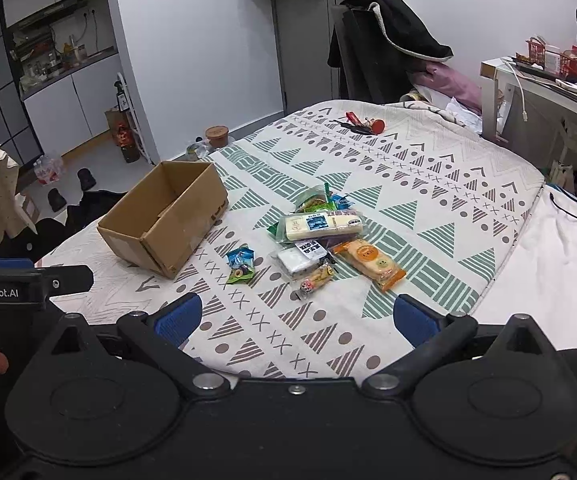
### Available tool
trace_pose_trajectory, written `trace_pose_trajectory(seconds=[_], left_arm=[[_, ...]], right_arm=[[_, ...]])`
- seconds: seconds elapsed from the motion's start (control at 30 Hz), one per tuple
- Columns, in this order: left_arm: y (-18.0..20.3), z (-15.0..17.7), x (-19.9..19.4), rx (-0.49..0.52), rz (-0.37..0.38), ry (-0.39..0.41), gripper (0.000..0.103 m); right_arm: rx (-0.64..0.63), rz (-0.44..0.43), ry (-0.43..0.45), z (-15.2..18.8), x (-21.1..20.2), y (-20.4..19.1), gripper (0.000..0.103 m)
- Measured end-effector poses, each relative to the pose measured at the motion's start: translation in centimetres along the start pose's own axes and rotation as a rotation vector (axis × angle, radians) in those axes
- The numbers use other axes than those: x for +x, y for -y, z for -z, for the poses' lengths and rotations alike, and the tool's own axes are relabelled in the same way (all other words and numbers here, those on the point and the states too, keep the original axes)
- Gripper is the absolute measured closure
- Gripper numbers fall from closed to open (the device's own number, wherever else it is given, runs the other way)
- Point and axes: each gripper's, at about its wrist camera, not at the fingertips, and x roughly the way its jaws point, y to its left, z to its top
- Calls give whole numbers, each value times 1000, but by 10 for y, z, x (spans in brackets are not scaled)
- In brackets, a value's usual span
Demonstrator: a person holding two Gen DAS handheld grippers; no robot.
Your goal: Organize snacks
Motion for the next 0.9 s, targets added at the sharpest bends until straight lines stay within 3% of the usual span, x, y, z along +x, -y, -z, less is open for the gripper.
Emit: trace_pose_trajectory(seconds=[0.9], left_arm=[[14, -1, -3, 13, 19, 12, 0]], right_arm=[[13, -10, 19, 14, 7, -8, 0]])
